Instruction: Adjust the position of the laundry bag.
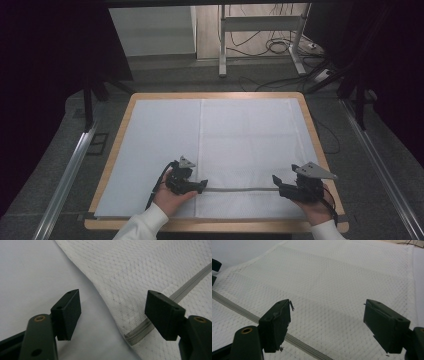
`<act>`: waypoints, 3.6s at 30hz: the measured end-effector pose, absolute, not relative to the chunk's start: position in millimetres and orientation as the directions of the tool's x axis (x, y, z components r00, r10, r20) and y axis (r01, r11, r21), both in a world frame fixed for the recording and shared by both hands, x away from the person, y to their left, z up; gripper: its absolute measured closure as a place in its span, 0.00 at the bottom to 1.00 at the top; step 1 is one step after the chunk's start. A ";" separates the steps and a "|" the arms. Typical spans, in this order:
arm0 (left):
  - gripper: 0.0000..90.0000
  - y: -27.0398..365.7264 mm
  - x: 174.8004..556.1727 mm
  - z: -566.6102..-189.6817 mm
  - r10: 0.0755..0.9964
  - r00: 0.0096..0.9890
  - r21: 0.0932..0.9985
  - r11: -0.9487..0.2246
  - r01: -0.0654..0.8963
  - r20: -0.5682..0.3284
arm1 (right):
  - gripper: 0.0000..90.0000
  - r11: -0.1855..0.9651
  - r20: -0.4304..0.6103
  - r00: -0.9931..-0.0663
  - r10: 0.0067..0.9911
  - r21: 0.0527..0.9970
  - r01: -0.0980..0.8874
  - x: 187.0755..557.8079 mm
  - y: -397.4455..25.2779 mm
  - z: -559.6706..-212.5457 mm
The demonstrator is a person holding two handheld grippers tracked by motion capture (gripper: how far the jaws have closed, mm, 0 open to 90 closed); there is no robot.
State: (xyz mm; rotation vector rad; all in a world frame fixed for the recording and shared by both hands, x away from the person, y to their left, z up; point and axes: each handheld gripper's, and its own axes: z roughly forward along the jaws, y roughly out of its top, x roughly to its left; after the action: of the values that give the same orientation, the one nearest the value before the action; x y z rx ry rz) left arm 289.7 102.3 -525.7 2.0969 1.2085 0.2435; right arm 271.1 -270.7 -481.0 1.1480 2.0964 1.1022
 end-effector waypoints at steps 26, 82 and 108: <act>0.81 91.9 293.1 -533.2 0.817 0.569 0.672 -0.367 0.643 -0.097 | 0.24 0.351 -0.098 -0.517 0.850 0.838 0.417 268.4 -266.6 -477.2; 0.99 95.7 297.6 -532.9 0.781 0.601 0.683 -0.347 0.643 -0.170 | 0.50 0.179 0.138 -0.317 0.938 0.588 0.789 341.4 -359.1 -496.3; 0.99 97.5 298.0 -529.8 0.779 0.603 0.687 -0.346 0.639 -0.169 | 0.96 0.251 0.049 -0.337 0.940 0.569 0.783 341.4 -349.6 -499.3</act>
State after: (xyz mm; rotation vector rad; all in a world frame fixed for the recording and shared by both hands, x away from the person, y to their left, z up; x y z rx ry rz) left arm 298.0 97.5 -529.8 2.0894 1.1157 0.2430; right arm 341.4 -349.6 -499.3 1.5928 2.2259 0.7390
